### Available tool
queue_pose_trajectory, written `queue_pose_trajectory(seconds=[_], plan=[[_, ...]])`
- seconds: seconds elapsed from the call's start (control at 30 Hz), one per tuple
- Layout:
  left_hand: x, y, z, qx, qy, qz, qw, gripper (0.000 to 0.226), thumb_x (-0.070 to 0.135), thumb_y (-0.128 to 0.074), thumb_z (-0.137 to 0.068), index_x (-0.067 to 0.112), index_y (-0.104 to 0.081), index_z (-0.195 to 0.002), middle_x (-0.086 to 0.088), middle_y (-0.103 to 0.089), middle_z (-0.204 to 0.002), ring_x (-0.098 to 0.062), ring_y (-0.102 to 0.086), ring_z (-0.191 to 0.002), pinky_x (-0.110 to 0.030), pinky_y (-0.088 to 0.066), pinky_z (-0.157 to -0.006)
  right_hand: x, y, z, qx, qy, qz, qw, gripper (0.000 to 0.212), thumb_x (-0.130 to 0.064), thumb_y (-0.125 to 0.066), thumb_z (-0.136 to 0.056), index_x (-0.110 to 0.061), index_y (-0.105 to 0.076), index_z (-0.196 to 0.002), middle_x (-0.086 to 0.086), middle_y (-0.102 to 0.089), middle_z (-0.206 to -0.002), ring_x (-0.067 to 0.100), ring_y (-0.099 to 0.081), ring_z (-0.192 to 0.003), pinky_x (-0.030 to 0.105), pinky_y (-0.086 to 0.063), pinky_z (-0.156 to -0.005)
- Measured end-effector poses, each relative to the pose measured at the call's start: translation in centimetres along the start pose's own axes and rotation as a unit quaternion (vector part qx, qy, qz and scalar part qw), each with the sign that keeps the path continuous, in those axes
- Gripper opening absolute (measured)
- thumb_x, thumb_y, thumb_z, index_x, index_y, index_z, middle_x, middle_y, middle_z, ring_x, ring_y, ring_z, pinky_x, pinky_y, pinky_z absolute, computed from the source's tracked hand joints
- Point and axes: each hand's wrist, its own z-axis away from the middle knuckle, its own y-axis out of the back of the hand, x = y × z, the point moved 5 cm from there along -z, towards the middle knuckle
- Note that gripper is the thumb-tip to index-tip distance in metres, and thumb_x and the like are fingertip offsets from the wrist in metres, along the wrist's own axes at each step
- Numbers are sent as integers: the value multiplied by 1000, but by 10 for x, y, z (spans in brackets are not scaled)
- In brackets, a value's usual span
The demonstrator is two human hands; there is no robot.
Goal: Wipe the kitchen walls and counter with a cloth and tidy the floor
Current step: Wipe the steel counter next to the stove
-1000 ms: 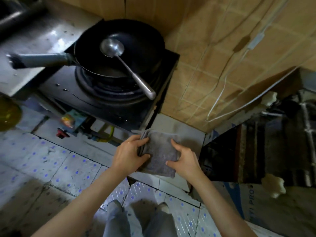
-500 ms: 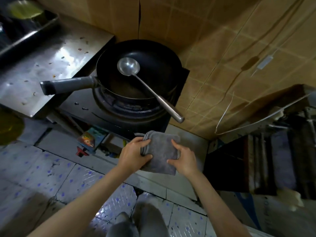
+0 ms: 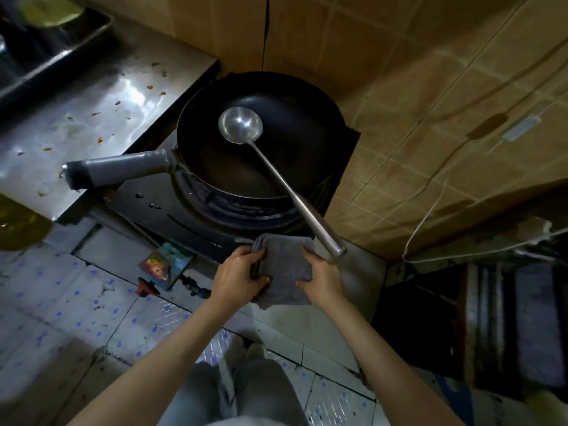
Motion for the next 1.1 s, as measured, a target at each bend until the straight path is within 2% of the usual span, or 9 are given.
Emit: queue_pose_trajectory(seconds=[0.1, 0.17, 0.2, 0.27, 0.33, 0.53, 0.8, 0.97, 1.1], plan=[[-8, -1, -3, -19, 11, -6, 1000, 64, 36, -66, -82, 23, -43, -140, -4, -41, -139, -23, -44, -123, -31, -39, -99, -6, -6, -2, -3, 0, 20, 1000, 83, -31, -60, -86, -34, -7, -150, 10, -54, -130, 29, -61, -104, 35, -51, -81], [-10, -2, -5, -31, 7, -13, 999, 64, 35, -66, -82, 22, -42, -140, -6, -40, -138, -24, -44, -123, -32, -39, -99, -10, -11, -1, -15, -1, 71, 997, 83, -31, -56, -89, -30, -1, -151, 13, -33, -147, 30, -54, -114, 38, -50, -87], [-10, -3, -6, -37, 4, -14, 999, 64, 35, -66, -82, 23, -42, -140, -7, -39, -138, -25, -44, -122, -32, -40, -99, -11, -13, 0, -26, 0, 94, 995, 81, -30, -54, -91, -28, 1, -151, 15, -17, -154, 33, -43, -126, 40, -45, -97], [-10, -2, -7, -43, 1, -11, 999, 64, 34, -67, -81, 24, -42, -139, -7, -39, -139, -26, -45, -121, -34, -41, -99, -12, -15, 4, -45, 20, 143, 989, 77, -28, -49, -93, -21, 2, -151, 13, 8, -157, 36, -9, -143, 47, -20, -115], [-11, -1, -9, -47, 2, -9, 999, 65, 34, -67, -81, 25, -42, -140, -6, -38, -140, -26, -45, -122, -35, -41, -101, -14, -18, 4, -57, 66, 187, 979, 72, -26, -42, -95, -15, 1, -151, 8, 18, -157, 31, 10, -145, 47, 0, -116], [-18, 1, -13, -49, -3, -16, 999, 67, 30, -68, -80, 23, -41, -141, -7, -34, -143, -25, -39, -127, -34, -37, -104, -13, -31, 3, -107, 119, 202, 966, 78, -48, -36, -96, -12, 7, -150, 9, 14, -158, 25, 14, -145, 40, 0, -117], [-39, 14, -6, -21, 11, -1, 1000, 65, 25, -71, -78, 19, -46, -138, -10, -42, -133, -27, -43, -121, -35, -40, -100, -32, -40, -2, -145, 180, 230, 945, 87, -57, -38, -91, -17, 15, -149, 10, 22, -156, 26, 18, -144, 43, 1, -116], [-56, 21, 2, 2, 35, 0, 999, 63, 24, -70, -79, 19, -46, -138, -9, -42, -133, -25, -44, -119, -29, -38, -95, -49, -47, -8, -171, 210, 236, 933, 105, -66, -50, -81, -20, 17, -148, 9, 25, -155, 26, 20, -143, 43, 3, -116], [-66, 27, 4, 10, 42, 8, 999, 63, 25, -70, -80, 20, -45, -138, -7, -42, -135, -24, -44, -119, -29, -38, -95, -58, -53, -10, -171, 223, 239, 930, 118, -65, -61, -72, -21, 18, -148, 8, 27, -154, 26, 21, -143, 42, 4, -116]])
